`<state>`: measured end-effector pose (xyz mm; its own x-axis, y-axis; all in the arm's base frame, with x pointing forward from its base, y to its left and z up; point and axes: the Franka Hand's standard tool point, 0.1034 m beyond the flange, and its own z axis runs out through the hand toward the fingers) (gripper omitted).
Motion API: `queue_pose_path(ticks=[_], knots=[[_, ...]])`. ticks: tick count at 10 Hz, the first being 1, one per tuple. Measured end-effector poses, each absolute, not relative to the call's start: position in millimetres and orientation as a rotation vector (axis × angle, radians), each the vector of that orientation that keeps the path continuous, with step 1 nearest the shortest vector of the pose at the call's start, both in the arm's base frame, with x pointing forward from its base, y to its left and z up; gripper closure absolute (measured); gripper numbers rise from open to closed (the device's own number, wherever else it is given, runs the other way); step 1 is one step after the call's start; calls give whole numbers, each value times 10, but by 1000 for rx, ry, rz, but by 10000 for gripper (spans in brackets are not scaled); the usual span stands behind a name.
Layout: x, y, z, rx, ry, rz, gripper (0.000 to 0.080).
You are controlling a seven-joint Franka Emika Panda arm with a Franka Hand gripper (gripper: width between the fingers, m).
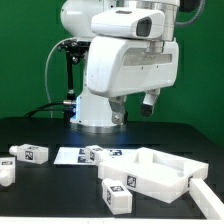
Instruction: Assemble square table
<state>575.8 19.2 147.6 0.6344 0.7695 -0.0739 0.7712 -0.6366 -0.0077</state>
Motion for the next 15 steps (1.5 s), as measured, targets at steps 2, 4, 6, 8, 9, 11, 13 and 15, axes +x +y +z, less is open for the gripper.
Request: queue_pose_path(ticks=[2, 4, 6, 8, 9, 11, 13, 15], knots=[[5755, 194, 1484, 2818, 1330, -120, 150], [5764, 188, 1439, 2821, 1325, -112, 150], [5864, 97, 1196, 2821, 1293, -33, 150], [5876, 57, 941, 2808, 1273, 82, 150], [5836, -40, 824, 2791, 1281, 127, 150], [5818, -76, 813, 2788, 1291, 120, 150], [5814, -71, 807, 2788, 1294, 118, 150], [5815, -70, 787, 2795, 1280, 122, 150]])
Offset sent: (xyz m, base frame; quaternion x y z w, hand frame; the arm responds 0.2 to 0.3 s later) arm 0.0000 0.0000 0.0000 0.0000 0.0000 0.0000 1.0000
